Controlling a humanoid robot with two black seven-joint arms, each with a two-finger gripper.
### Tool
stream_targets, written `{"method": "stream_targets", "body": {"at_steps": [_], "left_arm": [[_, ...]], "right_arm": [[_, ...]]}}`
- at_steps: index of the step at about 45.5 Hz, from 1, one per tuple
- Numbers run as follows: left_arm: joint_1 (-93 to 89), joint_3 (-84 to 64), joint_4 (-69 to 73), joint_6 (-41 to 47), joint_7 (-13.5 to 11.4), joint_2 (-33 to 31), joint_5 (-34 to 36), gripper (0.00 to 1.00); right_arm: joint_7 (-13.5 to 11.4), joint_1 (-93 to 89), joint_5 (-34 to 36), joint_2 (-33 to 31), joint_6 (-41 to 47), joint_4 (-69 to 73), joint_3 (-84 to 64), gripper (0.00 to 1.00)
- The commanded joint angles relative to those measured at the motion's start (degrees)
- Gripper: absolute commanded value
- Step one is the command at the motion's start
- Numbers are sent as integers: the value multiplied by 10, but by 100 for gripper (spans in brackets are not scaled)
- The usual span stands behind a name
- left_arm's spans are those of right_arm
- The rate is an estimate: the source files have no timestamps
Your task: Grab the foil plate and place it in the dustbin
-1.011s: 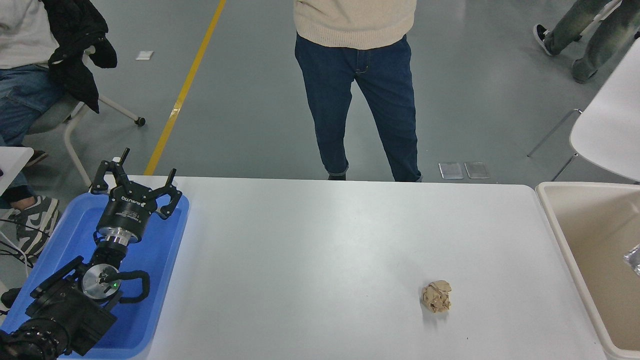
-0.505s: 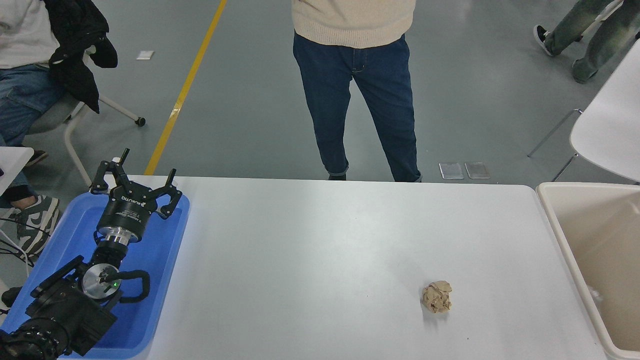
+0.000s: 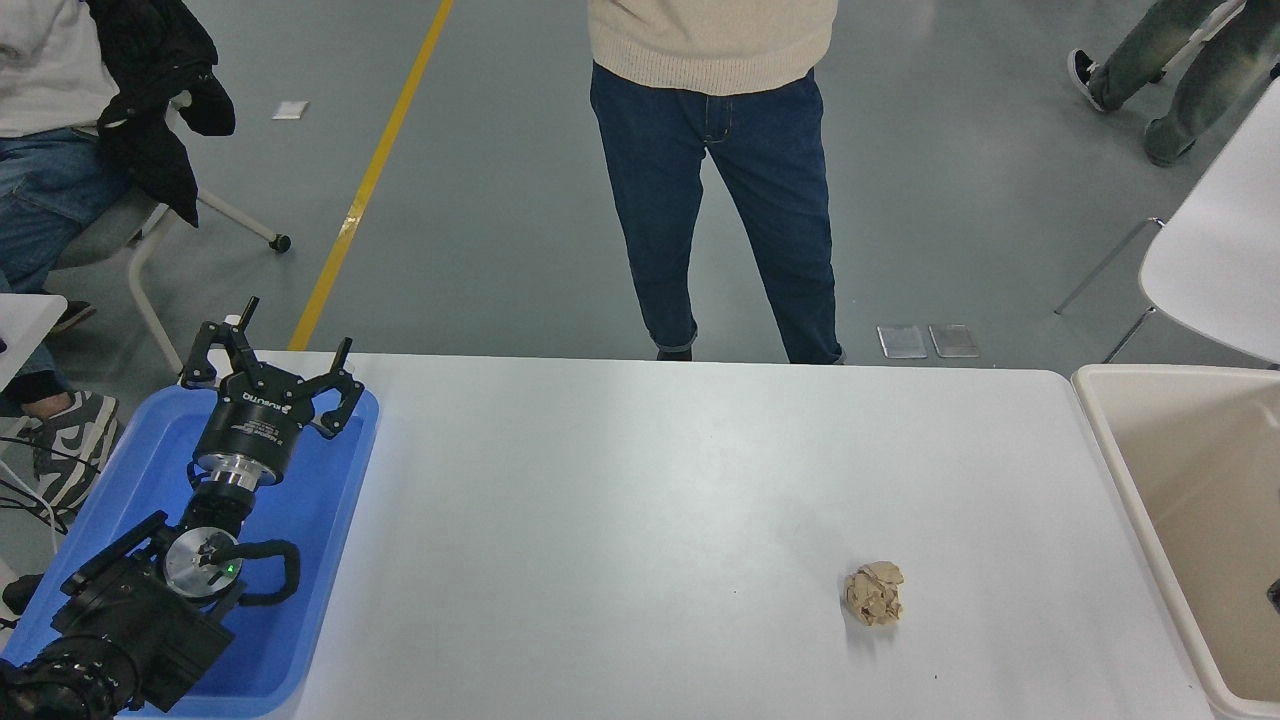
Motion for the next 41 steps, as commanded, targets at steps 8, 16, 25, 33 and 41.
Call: {"method": "stream_targets", "body": {"at_steps": [8,16,25,33,41], "left_arm": [[0,0,0,-1,0,0,0,100],[0,0,0,0,0,-1,0,100],[0,0,0,-1,0,-1,0,100],[-1,0,0,-1,1,-1,1,100],[-1,0,0,-1,1,-1,1,100]], "right_arm": [[0,174,-116,-171,2,349,-6,100],[-1,292,-190,-220,9,520,-80,100],[-3,511,-189,-216,38,665,-252,100],[-3,665,-189,-196,146,720,-336,100],[-3,791,-188,-140,324,719,-383,100]]}}
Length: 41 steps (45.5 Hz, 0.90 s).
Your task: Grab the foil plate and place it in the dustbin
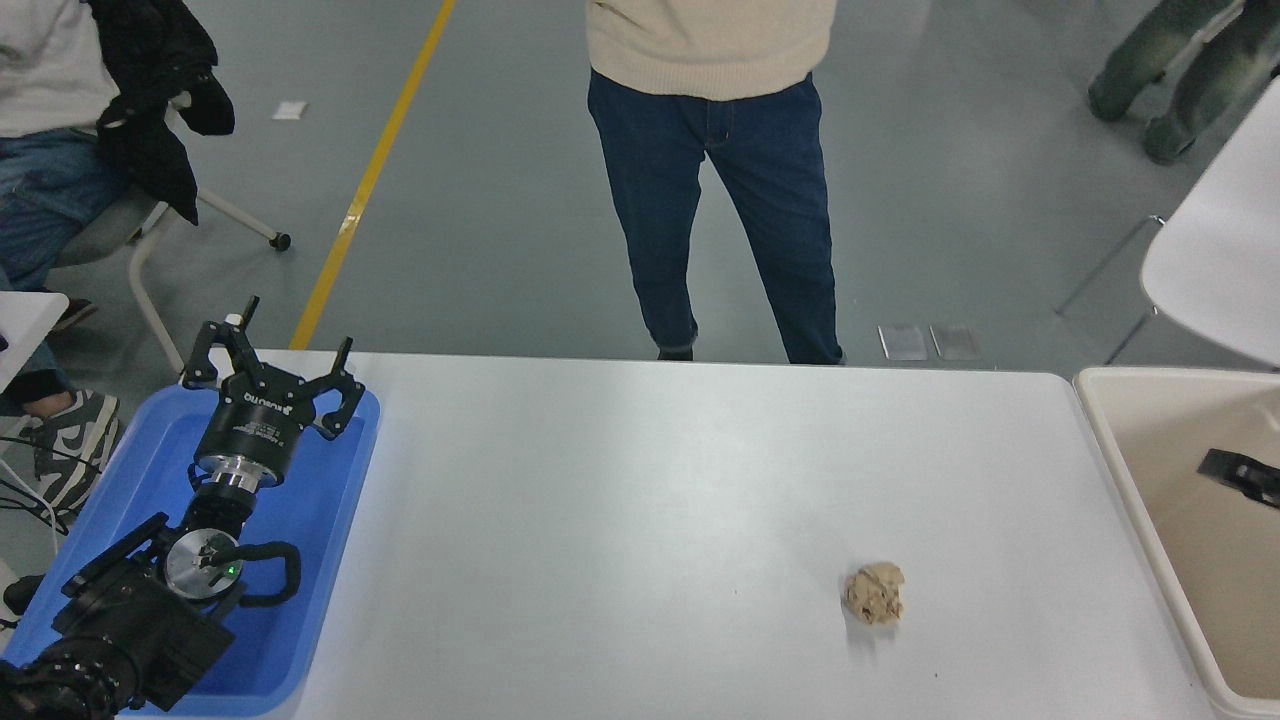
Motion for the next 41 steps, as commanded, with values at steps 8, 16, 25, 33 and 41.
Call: {"method": "stream_targets", "body": {"at_steps": [8,16,25,33,41], "left_arm": [[0,0,0,0,0,0,0,100],[0,0,0,0,0,0,0,100],[0,0,0,0,1,0,0,100],[0,0,0,0,1,0,0,100],[0,0,0,0,1,0,0,100]], "right_arm": [[1,303,-5,154,381,50,-125,100],[1,380,-5,199,464,50,-124,100],[2,429,-4,211,464,50,-100,100],[3,436,-4,231,464,56,-76,100],[3,430,-4,244,464,56,-50,100]]}}
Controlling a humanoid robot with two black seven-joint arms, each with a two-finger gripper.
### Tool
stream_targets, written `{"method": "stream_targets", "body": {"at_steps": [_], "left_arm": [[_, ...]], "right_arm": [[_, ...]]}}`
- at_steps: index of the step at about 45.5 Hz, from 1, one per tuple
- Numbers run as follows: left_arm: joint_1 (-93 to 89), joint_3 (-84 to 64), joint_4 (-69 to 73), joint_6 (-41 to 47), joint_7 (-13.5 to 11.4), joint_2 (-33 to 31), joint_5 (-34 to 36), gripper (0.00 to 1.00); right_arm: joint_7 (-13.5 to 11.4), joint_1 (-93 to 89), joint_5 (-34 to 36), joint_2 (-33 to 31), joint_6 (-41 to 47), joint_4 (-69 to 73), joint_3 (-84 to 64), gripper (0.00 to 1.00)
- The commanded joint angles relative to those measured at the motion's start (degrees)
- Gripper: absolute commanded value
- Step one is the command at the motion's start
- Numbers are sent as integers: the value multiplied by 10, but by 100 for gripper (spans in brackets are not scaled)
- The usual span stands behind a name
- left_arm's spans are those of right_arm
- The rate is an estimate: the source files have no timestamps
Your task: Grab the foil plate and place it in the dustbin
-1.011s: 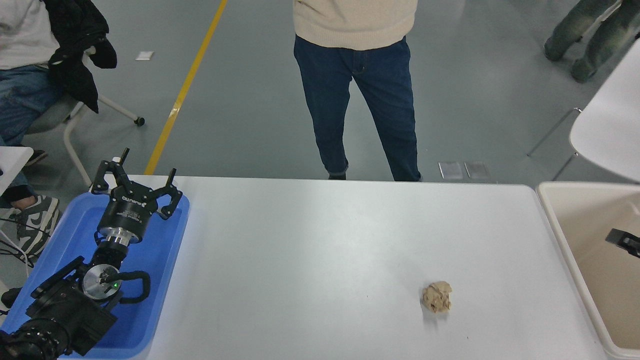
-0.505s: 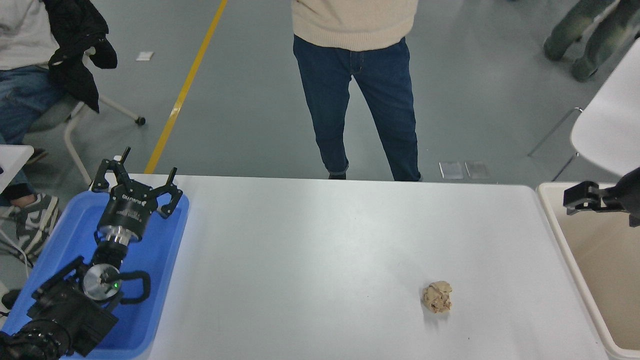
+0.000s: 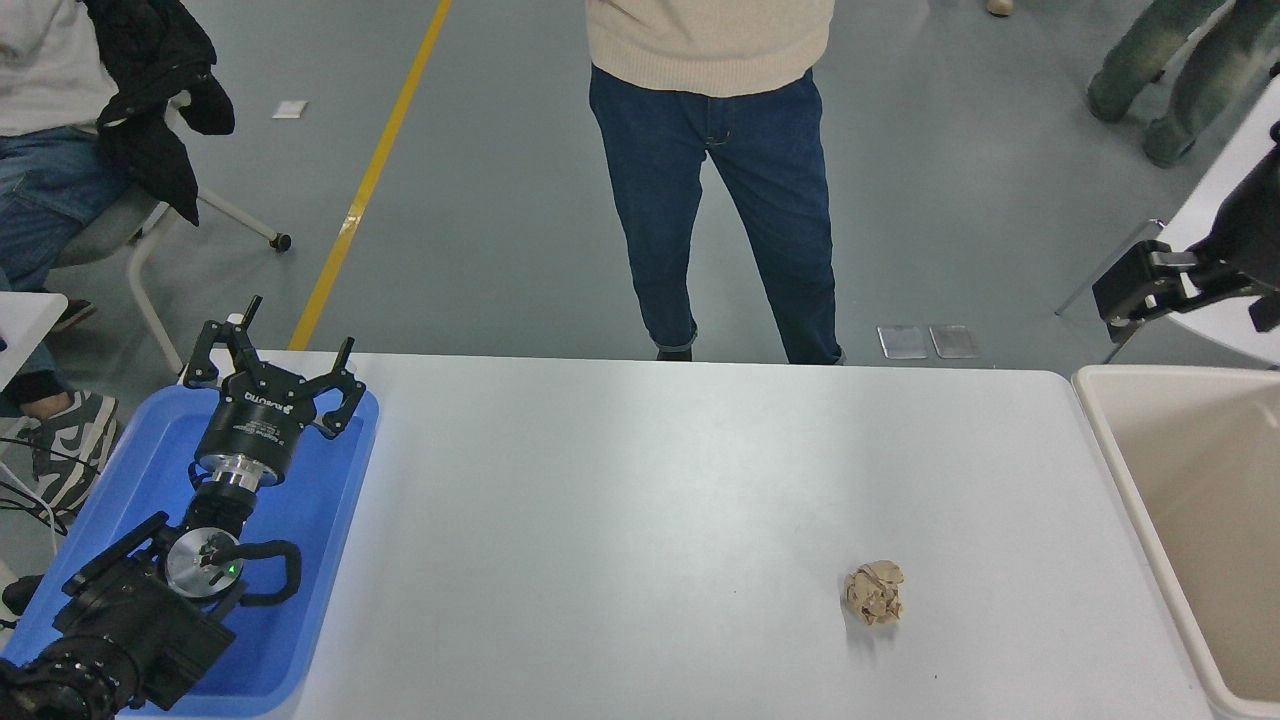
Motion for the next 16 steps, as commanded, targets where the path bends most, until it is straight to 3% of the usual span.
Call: {"method": "stream_targets", "body": {"at_steps": [1,16], "left_arm": [[0,0,0,1,0,0,0,100],[0,0,0,0,0,0,0,100]], "right_arm": [[0,13,0,22,11,2,34,100],[1,3,30,19,11,1,64,100]]}}
